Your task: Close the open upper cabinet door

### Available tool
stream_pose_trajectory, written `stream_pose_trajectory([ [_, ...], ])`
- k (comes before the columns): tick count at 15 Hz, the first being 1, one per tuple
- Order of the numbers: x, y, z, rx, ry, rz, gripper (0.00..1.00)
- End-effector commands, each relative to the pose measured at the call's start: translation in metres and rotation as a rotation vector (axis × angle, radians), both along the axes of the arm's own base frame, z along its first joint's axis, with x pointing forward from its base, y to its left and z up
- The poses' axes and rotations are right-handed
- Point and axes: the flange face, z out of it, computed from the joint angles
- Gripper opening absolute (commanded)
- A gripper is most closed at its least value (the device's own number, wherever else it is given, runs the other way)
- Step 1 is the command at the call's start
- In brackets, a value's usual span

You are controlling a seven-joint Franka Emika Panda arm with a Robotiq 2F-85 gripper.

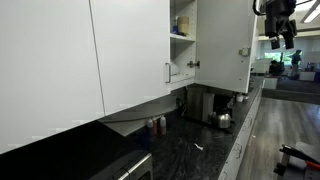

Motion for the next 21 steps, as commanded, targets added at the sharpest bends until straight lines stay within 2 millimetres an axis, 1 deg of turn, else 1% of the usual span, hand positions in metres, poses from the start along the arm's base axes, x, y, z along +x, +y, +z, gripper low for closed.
stream_pose_trajectory([
  [1, 0.0, -0.019, 0.006, -0.009, -0.051, -0.034, 1.0],
  [5, -0.004, -0.044, 0.019, -0.019, -0.116, -0.081, 1.0],
  [9, -0.011, -0.076, 0.036, -0.021, -0.188, -0.155, 1.0],
  [12, -0.015, -0.101, 0.046, -0.022, -0.251, -0.221, 1.0],
  [16, -0.018, -0.127, 0.05, -0.045, -0.341, -0.309, 1.0],
  [21, -0.014, -0.15, 0.05, -0.078, -0.456, -0.455, 1.0],
])
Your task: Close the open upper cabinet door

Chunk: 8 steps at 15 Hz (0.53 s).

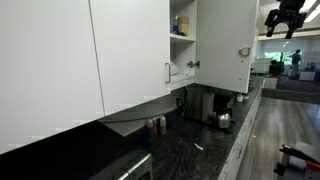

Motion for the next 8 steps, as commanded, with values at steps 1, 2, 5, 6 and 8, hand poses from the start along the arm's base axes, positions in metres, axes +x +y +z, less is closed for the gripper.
stream_pose_trajectory([
  [1, 0.007, -0.018, -0.004, -0.004, -0.068, -0.109, 1.0],
  [2, 0.009, -0.021, -0.003, -0.009, -0.085, -0.134, 1.0],
  [5, 0.008, -0.029, -0.003, -0.017, -0.126, -0.195, 1.0],
  [6, 0.006, -0.032, -0.002, -0.022, -0.136, -0.212, 1.0],
  [8, -0.001, -0.038, -0.001, -0.032, -0.141, -0.239, 1.0],
])
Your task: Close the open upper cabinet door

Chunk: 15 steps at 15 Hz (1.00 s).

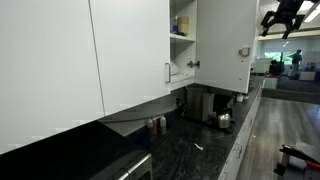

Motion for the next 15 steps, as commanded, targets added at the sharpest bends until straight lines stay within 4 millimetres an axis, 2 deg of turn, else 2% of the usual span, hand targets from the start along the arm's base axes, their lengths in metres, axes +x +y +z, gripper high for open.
stream_pose_trajectory([
  [1, -0.011, -0.016, -0.002, -0.009, -0.018, -0.066, 1.0],
  [5, -0.03, -0.036, -0.003, 0.0, -0.038, -0.123, 1.0],
  [7, -0.032, -0.045, -0.005, 0.02, -0.068, -0.165, 1.0],
  [12, -0.018, -0.05, -0.01, 0.088, -0.182, -0.215, 1.0],
  [15, -0.007, -0.052, -0.012, 0.062, -0.25, -0.25, 1.0],
])
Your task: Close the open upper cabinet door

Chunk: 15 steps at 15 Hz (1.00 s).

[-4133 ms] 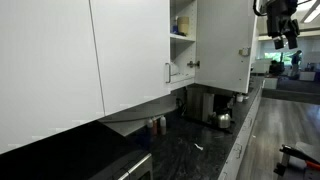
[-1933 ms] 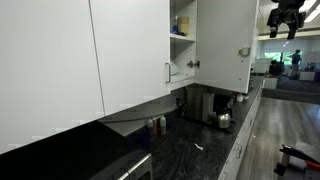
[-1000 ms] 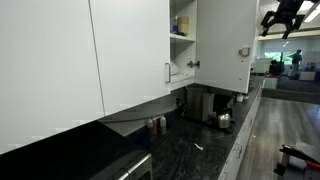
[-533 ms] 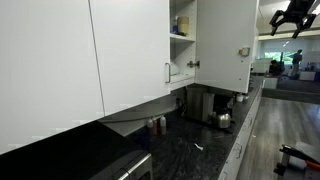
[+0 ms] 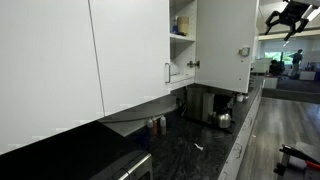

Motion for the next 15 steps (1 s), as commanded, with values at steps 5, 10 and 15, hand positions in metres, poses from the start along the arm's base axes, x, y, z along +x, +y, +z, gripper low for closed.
stream_pose_trajectory([
  [5, 0.019, -0.011, -0.008, -0.064, -0.145, -0.13, 1.0],
  [10, 0.023, -0.007, -0.016, -0.021, -0.228, -0.182, 1.0],
  [15, 0.032, -0.001, -0.018, 0.084, -0.341, -0.246, 1.0],
])
